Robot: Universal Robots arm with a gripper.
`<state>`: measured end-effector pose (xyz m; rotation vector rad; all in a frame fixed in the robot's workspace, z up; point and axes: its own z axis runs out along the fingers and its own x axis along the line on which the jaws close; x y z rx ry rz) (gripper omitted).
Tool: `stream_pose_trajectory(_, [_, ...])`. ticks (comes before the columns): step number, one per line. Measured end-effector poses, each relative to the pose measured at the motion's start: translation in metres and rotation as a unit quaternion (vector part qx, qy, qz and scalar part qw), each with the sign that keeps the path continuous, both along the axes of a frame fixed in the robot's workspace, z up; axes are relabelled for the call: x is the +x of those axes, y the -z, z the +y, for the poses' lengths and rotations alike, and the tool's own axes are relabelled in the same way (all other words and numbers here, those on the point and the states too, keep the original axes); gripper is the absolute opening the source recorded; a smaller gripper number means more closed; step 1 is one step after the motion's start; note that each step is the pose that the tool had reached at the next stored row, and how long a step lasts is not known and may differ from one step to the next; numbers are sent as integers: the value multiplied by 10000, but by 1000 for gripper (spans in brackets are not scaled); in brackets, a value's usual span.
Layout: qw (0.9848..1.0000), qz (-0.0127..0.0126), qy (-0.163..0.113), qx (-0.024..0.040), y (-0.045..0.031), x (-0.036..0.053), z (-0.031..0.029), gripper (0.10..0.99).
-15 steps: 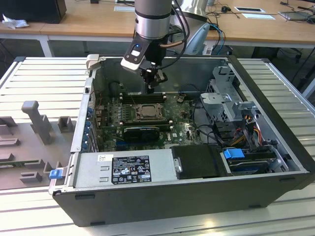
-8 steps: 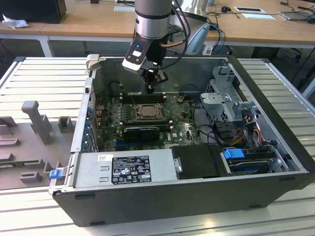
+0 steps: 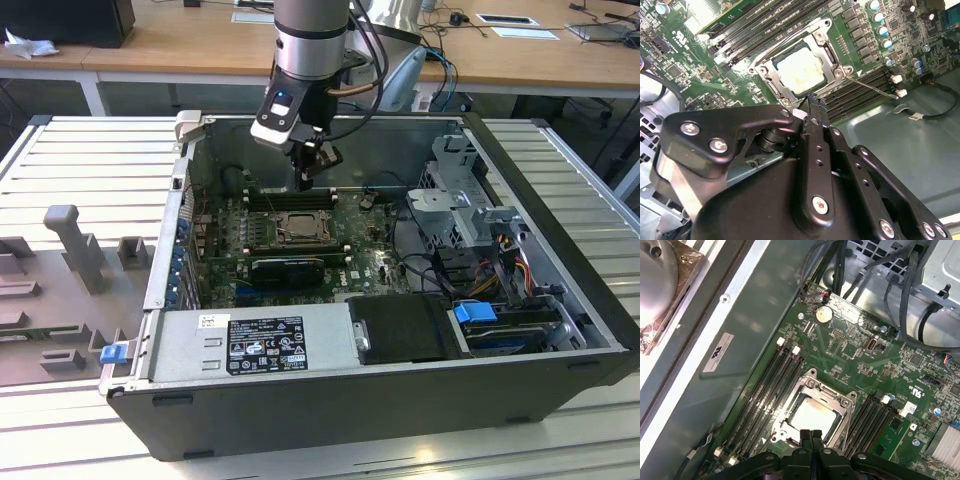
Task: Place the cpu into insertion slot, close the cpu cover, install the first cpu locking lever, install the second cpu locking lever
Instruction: 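Install the first cpu locking lever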
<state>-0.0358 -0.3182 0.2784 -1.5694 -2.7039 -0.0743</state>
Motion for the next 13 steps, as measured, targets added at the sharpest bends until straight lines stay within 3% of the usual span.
stream_pose_trajectory(13, [9988,0,-480,0,0,0,0,106])
